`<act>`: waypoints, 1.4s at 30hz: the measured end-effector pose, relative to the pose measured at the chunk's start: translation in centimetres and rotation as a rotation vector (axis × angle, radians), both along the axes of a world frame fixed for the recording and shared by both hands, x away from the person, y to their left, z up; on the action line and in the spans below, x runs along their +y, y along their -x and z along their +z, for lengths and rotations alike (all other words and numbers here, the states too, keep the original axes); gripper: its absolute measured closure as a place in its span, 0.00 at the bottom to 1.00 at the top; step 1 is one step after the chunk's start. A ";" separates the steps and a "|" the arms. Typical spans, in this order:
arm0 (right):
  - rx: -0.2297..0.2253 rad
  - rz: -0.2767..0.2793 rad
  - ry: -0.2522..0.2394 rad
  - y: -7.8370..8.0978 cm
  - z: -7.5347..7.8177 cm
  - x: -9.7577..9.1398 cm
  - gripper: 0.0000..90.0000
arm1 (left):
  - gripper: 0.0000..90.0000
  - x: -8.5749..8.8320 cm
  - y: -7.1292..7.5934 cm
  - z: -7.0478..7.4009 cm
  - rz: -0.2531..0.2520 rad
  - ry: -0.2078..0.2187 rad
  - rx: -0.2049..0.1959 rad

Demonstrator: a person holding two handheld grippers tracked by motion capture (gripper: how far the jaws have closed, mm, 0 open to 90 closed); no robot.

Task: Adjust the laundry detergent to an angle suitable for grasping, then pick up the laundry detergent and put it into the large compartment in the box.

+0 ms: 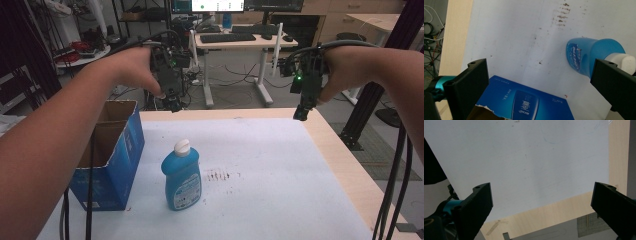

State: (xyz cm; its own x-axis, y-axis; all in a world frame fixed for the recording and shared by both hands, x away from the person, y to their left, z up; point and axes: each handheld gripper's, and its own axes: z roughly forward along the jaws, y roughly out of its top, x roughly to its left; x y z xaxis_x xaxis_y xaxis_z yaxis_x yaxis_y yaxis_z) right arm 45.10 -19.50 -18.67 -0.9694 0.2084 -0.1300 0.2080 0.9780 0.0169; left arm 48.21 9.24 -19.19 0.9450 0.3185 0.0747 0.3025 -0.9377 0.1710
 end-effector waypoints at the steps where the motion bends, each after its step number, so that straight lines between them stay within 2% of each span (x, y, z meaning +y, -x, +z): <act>1: 0.000 0.000 0.000 0.0 0.0 0.0 0.03 | 0.02 0.0 0.0 0.0 0.000 0.000 0.000; 4: -0.007 -0.003 0.003 0.0 0.0 0.0 0.03 | 0.02 -0.3 0.0 -0.1 -0.016 0.000 0.000; 10: -0.007 -0.007 0.007 0.2 0.0 0.1 0.03 | 0.02 -0.3 0.0 -0.2 -0.015 0.006 0.010; 13: -0.012 -0.008 0.002 0.2 0.0 0.1 0.03 | 0.02 -0.2 -0.1 -0.3 -0.015 -0.005 0.012; 20: -0.014 -0.005 0.003 0.2 -0.1 0.2 0.03 | 0.02 -0.1 0.2 -0.1 -0.012 0.000 0.002; 23: -0.007 0.002 0.005 0.2 -0.4 0.3 0.03 | 0.02 0.0 0.7 0.2 -0.004 0.002 -0.001; 25: -0.006 0.011 0.014 0.2 -0.5 0.3 0.03 | 0.02 0.2 1.2 0.6 0.009 0.018 -0.008; 28: -0.009 0.009 0.003 0.3 -0.3 0.2 0.03 | 0.02 0.4 1.9 0.9 0.044 0.030 -0.009; 32: -0.012 0.015 0.001 0.5 -0.2 0.2 0.03 | 0.02 0.7 2.5 1.3 0.065 0.030 -0.009; 38: -0.015 0.018 -0.008 0.5 0.0 0.1 0.03 | 0.02 1.3 4.6 1.7 0.121 0.053 0.025; 42: -0.018 0.019 -0.012 0.6 0.0 0.1 0.03 | 0.02 1.5 5.6 1.9 0.136 0.064 0.037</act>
State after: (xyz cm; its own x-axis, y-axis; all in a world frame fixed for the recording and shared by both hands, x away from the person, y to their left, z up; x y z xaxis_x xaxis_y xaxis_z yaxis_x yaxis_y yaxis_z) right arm 44.49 -19.38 -18.66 -0.9707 0.1916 -0.1450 0.1890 0.9815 0.0318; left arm 42.65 10.74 -17.34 0.8946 0.4466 0.0157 0.4331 -0.8752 0.2155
